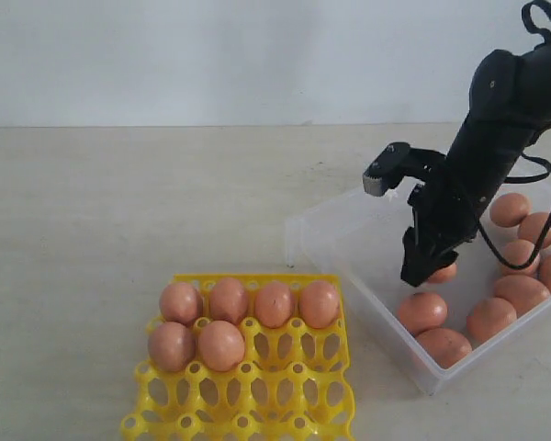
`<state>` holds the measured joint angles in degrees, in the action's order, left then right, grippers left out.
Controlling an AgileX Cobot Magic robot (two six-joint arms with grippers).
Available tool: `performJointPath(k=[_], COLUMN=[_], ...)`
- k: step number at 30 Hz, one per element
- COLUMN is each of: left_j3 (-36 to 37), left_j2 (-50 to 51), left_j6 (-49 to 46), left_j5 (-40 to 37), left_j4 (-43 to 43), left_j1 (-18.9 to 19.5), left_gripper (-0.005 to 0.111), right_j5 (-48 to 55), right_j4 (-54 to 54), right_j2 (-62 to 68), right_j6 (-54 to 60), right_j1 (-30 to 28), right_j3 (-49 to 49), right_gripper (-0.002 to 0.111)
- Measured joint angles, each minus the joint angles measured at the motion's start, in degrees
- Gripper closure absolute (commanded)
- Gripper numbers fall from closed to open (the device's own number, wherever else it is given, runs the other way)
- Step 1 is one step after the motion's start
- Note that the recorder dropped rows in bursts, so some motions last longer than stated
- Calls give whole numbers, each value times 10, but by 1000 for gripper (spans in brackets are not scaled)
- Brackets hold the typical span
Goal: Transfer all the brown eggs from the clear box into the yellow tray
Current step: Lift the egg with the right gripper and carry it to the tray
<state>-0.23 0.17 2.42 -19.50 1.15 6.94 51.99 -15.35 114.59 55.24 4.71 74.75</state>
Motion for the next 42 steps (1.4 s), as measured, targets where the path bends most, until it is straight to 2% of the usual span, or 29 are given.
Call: performJointPath(k=[8, 10, 12, 16, 18, 19, 22, 23, 26, 28, 30, 33, 35, 38, 42], left_j3=[0, 0, 0, 0, 0, 0, 0, 0, 0, 0, 0, 0, 0, 0, 0], left_j2=[0, 0, 0, 0, 0, 0, 0, 0, 0, 0, 0, 0, 0, 0, 0], left_j6=[0, 0, 0, 0, 0, 0, 0, 0, 0, 0, 0, 0, 0, 0, 0], left_j5=[0, 0, 0, 0, 0, 0, 0, 0, 0, 0, 0, 0, 0, 0, 0], left_j4=[0, 0, 0, 0, 0, 0, 0, 0, 0, 0, 0, 0, 0, 0, 0], left_j1=[0, 0, 0, 0, 0, 0, 0, 0, 0, 0, 0, 0, 0, 0, 0], left_gripper=[103, 103, 103, 103, 103, 103, 103, 103, 103, 103, 103, 103, 103, 103, 103], right_j5=[-74, -77, -77, -106, -128, -136, -151, -156, -148, -115, -105, -142, -192, -270, -369], right_j4=[-26, -69, -206, -515, -718, -776, -823, -831, -837, -815, -733, -529, -350, -106, 100], right_j2=[-66, -84, -115, -161, -192, -211, -258, -293, -385, -451, -510, -563, -582, -585, -584], right_j6=[-131, -145, -139, 1, 115, 173, 271, 337, 431, 467, 489, 471, 382, 175, -55], right_j1=[0, 0, 0, 0, 0, 0, 0, 0, 0, 0, 6, 35, 55, 61, 61], right_j3=[0, 0, 0, -42, -98, -133, -193, -228, -287, -303, -303, -304, -312, -325, -329], right_gripper=[108, 108, 108, 108, 108, 108, 108, 108, 109, 109, 109, 109, 109, 109, 109])
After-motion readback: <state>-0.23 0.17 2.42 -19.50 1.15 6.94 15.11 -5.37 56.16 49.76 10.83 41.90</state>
